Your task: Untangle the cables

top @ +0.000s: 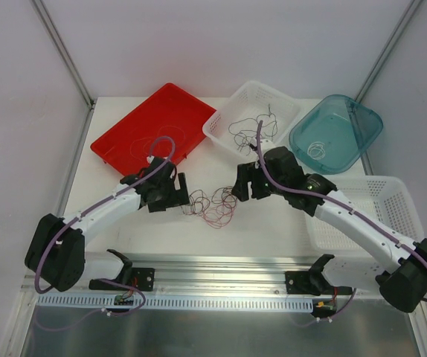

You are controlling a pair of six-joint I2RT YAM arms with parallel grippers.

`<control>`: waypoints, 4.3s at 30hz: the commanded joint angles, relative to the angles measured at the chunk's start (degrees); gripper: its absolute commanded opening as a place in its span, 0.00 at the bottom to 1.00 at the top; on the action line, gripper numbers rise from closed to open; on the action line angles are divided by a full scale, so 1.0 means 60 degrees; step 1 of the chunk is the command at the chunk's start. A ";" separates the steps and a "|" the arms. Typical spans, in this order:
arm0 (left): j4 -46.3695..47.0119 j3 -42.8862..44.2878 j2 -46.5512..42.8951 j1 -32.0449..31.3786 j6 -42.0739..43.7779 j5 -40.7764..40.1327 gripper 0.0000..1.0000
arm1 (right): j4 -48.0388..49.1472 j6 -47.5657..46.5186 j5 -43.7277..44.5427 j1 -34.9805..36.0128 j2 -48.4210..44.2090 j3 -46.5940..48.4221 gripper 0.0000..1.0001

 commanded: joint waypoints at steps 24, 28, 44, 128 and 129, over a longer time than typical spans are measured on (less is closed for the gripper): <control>0.0968 -0.0446 0.0956 0.0232 -0.5257 -0.3437 0.61 | 0.0665 0.0345 0.0593 0.0893 -0.0511 -0.1042 0.76; 0.1012 -0.0460 0.1337 0.0232 -0.5256 -0.3232 0.59 | 0.0680 0.0360 0.0607 0.0951 -0.0497 -0.1100 0.76; 0.1012 -0.0841 0.1514 0.0232 -0.5169 -0.3100 0.25 | 0.0914 0.0447 0.0710 0.1186 0.0147 -0.0852 0.76; 0.0558 0.4125 -0.3159 -0.1011 0.0428 -0.0461 0.00 | 0.3901 0.1135 -0.1165 0.1214 -0.1128 -0.0881 0.65; 0.0616 0.4110 -0.3144 -0.1144 0.0383 -0.0550 0.00 | 0.4251 0.1179 -0.1180 0.1259 -0.1039 -0.0881 0.66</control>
